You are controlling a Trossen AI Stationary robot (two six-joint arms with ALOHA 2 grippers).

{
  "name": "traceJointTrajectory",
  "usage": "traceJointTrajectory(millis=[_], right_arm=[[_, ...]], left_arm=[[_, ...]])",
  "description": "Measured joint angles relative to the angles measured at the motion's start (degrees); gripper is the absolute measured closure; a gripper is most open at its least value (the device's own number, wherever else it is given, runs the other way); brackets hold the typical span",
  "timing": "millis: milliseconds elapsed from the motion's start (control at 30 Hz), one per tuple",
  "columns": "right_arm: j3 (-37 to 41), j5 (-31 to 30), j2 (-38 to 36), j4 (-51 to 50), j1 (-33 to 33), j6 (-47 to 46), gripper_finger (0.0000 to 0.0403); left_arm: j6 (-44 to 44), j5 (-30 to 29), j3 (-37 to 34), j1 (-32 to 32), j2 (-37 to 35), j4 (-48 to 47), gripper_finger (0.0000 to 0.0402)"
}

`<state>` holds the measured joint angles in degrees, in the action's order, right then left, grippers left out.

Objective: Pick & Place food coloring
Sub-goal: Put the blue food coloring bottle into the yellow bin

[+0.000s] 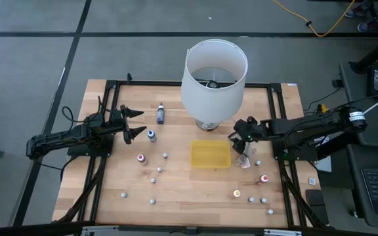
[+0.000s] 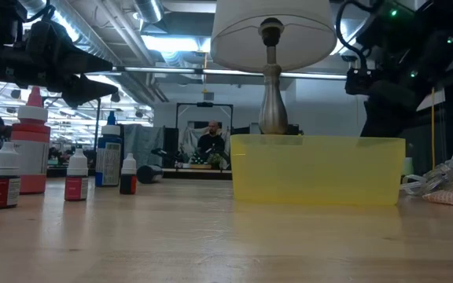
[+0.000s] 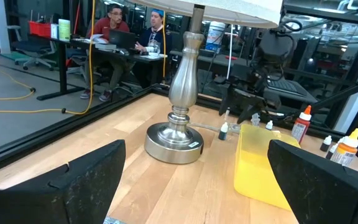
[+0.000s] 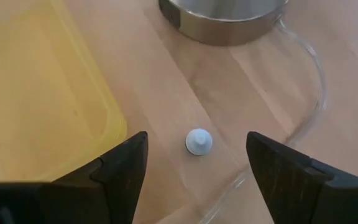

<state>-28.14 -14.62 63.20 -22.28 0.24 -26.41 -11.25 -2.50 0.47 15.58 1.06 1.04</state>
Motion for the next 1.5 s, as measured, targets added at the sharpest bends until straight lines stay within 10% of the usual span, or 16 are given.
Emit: traceJointTrajectory(millis=[1500], right_arm=[[4.19,6.8,4.7,9.94,-4.62,17.67,0.0155]], left_arm=[[-0.02,0.02,0.01,0.0,0.0,0.0,0.0013]])
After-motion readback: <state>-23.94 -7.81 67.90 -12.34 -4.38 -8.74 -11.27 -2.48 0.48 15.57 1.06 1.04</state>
